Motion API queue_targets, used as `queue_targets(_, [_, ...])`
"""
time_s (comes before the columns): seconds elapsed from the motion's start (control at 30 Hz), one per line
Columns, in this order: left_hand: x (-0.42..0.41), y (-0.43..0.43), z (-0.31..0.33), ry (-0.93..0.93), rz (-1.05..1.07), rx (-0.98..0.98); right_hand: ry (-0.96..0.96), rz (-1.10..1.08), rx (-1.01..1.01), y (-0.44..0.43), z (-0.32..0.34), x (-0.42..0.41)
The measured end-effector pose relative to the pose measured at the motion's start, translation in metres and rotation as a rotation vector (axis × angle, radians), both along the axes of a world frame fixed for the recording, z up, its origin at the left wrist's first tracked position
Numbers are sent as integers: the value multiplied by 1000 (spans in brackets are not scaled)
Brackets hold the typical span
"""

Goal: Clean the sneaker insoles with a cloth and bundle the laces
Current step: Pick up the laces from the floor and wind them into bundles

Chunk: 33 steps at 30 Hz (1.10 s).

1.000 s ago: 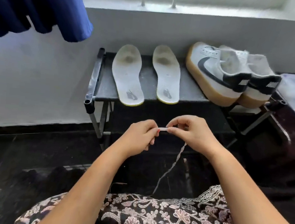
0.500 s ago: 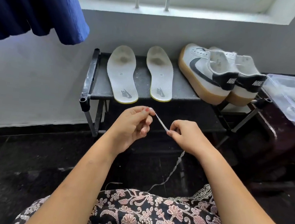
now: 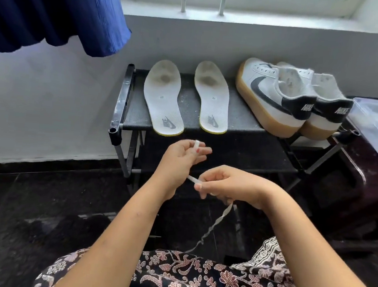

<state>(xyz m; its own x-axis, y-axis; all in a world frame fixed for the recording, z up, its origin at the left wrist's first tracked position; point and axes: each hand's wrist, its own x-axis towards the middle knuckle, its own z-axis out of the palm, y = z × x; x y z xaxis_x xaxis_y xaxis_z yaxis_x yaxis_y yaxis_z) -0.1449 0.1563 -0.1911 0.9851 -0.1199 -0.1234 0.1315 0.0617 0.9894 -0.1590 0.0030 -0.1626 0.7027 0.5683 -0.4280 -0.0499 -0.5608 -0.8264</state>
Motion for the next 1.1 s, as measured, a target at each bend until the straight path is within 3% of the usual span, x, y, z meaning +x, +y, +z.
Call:
queue_targets(0.13, [-5, -4, -5, 33, -225, 324, -144, -161, 27, -21, -2, 6])
queue_targets(0.3, [-11, -9, 0, 227, -453, 344, -317, -249, -48, -34, -8, 9])
queue_targets(0.47, [-15, -8, 15, 295, -562, 168, -441, -331, -41, -34, -8, 10])
queue_targets(0.77, [-14, -3, 20, 249, -432, -64, -440, -335, 65, -27, -13, 16])
queue_targets(0.97, [-10, -5, 23, 214, -232, -312, -472, -344, 5, -21, -14, 14])
queue_targets(1.1, [-8, -6, 19, 141, -144, -379, -437, -283, -4, -10, -15, 10])
